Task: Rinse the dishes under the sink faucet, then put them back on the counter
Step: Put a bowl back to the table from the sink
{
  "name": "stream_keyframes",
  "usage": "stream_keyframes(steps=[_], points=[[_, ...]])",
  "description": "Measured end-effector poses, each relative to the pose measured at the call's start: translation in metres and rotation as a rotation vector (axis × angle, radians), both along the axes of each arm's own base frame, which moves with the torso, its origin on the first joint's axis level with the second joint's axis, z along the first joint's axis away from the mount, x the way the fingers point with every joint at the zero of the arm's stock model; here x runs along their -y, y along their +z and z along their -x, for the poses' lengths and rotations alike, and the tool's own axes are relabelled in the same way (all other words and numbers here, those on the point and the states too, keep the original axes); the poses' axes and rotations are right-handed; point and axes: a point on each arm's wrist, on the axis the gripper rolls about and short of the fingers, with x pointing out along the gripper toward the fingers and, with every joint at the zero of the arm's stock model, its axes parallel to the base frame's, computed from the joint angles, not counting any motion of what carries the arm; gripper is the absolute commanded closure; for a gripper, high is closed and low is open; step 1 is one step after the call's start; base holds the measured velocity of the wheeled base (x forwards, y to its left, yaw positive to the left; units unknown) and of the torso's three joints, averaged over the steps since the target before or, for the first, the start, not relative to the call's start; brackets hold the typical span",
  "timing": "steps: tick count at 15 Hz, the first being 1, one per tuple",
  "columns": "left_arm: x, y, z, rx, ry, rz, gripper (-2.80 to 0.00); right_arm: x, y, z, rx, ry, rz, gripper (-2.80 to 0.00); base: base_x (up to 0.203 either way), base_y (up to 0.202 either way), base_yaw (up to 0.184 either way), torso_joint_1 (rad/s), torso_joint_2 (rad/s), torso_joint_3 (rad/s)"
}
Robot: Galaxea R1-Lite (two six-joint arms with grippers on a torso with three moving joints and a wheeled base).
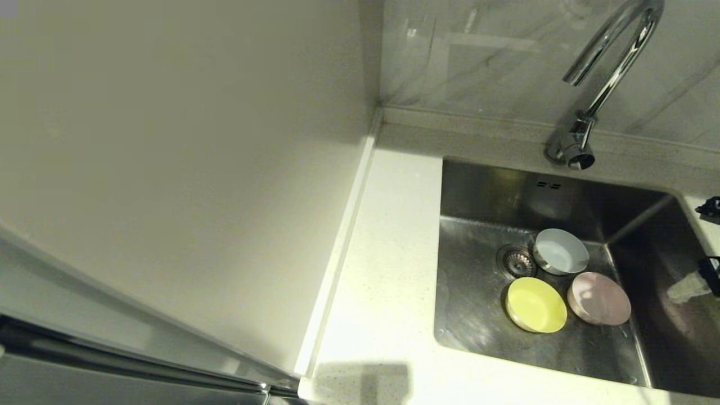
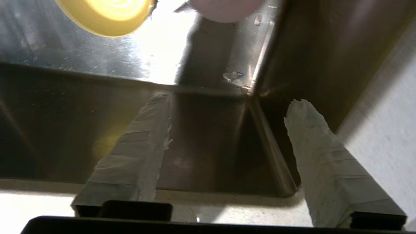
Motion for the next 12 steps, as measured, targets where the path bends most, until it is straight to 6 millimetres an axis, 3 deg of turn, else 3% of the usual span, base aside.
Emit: stream_keyframes(steps=[6,12], points=[[0.000,0.000,0.000,0.000,0.000,0.000,0.00,-0.022,-0.021,-0.041,-0.053,0.128,-0.068,-2.80,0.000,0.000,0.000,0.000,0.00,0.000],[0.000,0.000,0.000,0.000,0.000,0.000,0.00,-0.013,-0.060,-0.096,0.151,0.270,-0.146,-2.80,0.000,0.000,0.000,0.000,0.00,0.000]])
